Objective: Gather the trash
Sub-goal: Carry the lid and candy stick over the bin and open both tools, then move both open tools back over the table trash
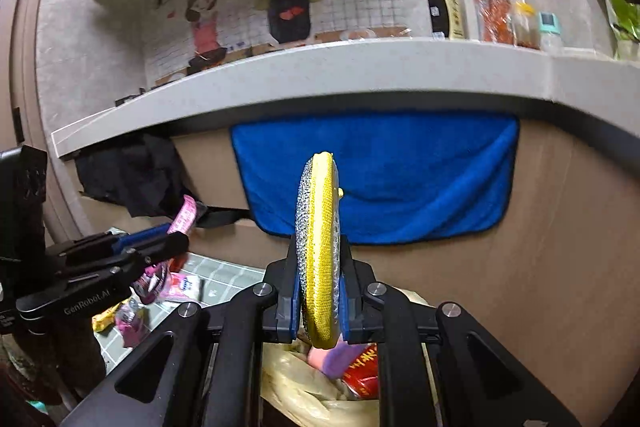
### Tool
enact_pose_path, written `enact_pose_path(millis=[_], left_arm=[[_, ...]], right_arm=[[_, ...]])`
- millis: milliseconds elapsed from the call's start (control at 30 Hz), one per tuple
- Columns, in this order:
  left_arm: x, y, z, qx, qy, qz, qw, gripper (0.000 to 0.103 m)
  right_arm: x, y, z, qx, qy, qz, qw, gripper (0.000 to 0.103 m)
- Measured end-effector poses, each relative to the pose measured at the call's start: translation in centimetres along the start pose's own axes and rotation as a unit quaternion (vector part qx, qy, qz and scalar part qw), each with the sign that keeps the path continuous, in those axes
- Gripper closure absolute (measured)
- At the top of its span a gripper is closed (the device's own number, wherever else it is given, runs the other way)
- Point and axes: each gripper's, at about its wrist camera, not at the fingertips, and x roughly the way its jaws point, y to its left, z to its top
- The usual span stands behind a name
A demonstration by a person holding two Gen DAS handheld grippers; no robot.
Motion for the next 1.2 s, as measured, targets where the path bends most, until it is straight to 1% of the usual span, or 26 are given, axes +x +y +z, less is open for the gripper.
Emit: enact_pose_path(millis=[200,467,567,633,700,733,767,800,833,867,900,1000,1100,1133,1167,1200], left_arm=[[3.3,-0.6,-0.7,-0.017,0.026,-0.029,0.9991,0.084],[6.7,-1.4,-1.0,-0.021,0.047,-0.056,0.9971,0.084],[8.0,-1.1,-1.1,-0.027,0.059,-0.062,0.9960,0.084],[8.8,-0.7,-1.2,-0.037,0.069,-0.070,0.9944,0.084],[9.8,-0.2,-1.5,-0.050,0.088,-0.096,0.9902,0.083],[10.2,0.0,-1.6,-0.056,0.096,-0.116,0.9870,0.081],[10.9,0.5,-1.8,-0.064,0.107,-0.141,0.9821,0.069],[11.3,0.8,-1.9,-0.068,0.112,-0.146,0.9805,0.054],[11.4,1.2,-2.0,-0.071,0.115,-0.144,0.9804,0.050],[11.5,1.6,-2.2,-0.071,0.115,-0.131,0.9821,0.050],[11.3,1.8,-2.3,-0.066,0.116,-0.121,0.9837,0.050],[10.2,2.5,-2.7,-0.048,0.113,-0.080,0.9892,0.050],[8.3,3.7,-3.2,-0.035,0.104,-0.030,0.9935,0.050],[7.5,4.1,-3.4,-0.029,0.098,-0.012,0.9947,0.050],[6.3,4.5,-3.5,-0.018,0.086,0.013,0.9960,0.050],[5.4,5.0,-3.6,-0.012,0.077,0.027,0.9966,0.050]], right_arm=[[1.2,-1.8,-0.9,0.010,0.010,-0.011,1.000,0.090],[3.2,-3.8,-2.0,0.033,0.030,-0.015,0.999,0.090],[3.9,-4.2,-2.3,0.040,0.039,-0.016,0.998,0.090],[4.4,-4.6,-2.5,0.045,0.043,-0.014,0.998,0.090],[5.0,-4.9,-2.7,0.051,0.049,-0.012,0.997,0.089],[5.3,-5.0,-2.9,0.054,0.052,-0.012,0.997,0.088],[5.7,-5.2,-3.1,0.058,0.053,-0.011,0.997,0.087],[6.1,-5.4,-3.3,0.059,0.057,-0.012,0.997,0.086],[6.7,-5.6,-3.7,0.060,0.066,-0.015,0.996,0.077],[7.3,-5.7,-4.0,0.062,0.074,-0.020,0.995,0.067],[7.6,-5.8,-4.4,0.064,0.080,-0.027,0.994,0.065],[8.1,-5.6,-5.4,0.067,0.094,-0.032,0.993,0.065],[7.7,-4.8,-5.7,0.068,0.095,-0.034,0.993,0.065],[7.5,-4.3,-5.7,0.066,0.094,-0.035,0.993,0.065],[7.2,-3.8,-5.7,0.065,0.093,-0.035,0.993,0.065],[6.9,-3.4,-5.7,0.063,0.091,-0.034,0.993,0.065]])
